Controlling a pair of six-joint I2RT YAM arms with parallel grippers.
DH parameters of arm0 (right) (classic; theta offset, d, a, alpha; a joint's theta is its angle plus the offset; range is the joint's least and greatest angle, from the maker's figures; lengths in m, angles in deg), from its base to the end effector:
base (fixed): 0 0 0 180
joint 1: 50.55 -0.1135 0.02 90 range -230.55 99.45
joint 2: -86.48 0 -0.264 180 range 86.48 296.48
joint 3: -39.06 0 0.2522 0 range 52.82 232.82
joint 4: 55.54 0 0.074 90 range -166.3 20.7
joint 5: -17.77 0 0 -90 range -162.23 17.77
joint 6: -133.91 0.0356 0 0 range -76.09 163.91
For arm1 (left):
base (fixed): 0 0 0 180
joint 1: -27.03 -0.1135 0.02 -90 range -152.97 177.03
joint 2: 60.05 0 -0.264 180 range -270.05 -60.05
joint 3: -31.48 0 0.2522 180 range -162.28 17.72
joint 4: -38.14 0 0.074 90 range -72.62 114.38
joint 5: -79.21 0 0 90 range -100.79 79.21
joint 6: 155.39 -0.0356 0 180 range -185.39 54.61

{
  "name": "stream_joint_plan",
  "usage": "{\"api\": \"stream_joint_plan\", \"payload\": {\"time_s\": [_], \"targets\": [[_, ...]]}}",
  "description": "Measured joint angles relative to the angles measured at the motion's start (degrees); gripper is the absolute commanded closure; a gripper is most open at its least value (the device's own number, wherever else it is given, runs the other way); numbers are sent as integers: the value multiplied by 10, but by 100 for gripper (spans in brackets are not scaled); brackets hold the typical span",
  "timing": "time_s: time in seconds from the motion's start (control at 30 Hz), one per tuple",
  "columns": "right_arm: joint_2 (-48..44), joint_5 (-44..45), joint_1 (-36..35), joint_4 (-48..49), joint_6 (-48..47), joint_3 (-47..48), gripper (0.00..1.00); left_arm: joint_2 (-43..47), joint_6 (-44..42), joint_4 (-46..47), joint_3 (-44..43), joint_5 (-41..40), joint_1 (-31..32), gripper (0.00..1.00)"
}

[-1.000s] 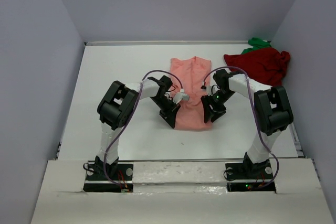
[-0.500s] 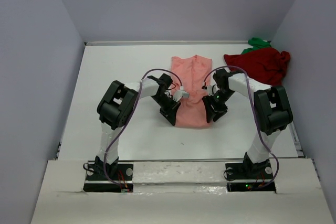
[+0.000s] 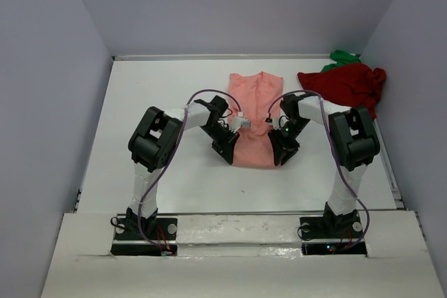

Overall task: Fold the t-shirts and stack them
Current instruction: Fold the tshirt

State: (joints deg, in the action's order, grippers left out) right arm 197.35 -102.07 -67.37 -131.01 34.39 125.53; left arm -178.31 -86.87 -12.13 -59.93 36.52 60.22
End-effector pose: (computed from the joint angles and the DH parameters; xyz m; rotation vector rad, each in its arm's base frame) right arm 0.3067 0.1112 0.1527 0.5849 -2.7871 -0.7414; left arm 0.3136 -0.2364 0.1365 1.3849 2.3827 -1.2311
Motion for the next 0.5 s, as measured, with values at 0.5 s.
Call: {"api": "stream_joint_plan", "payload": {"time_s": [0.5], "targets": [[7,-1,0,-17,-8,17,100,0,-9,-14,-22,-21,-8,100]]}}
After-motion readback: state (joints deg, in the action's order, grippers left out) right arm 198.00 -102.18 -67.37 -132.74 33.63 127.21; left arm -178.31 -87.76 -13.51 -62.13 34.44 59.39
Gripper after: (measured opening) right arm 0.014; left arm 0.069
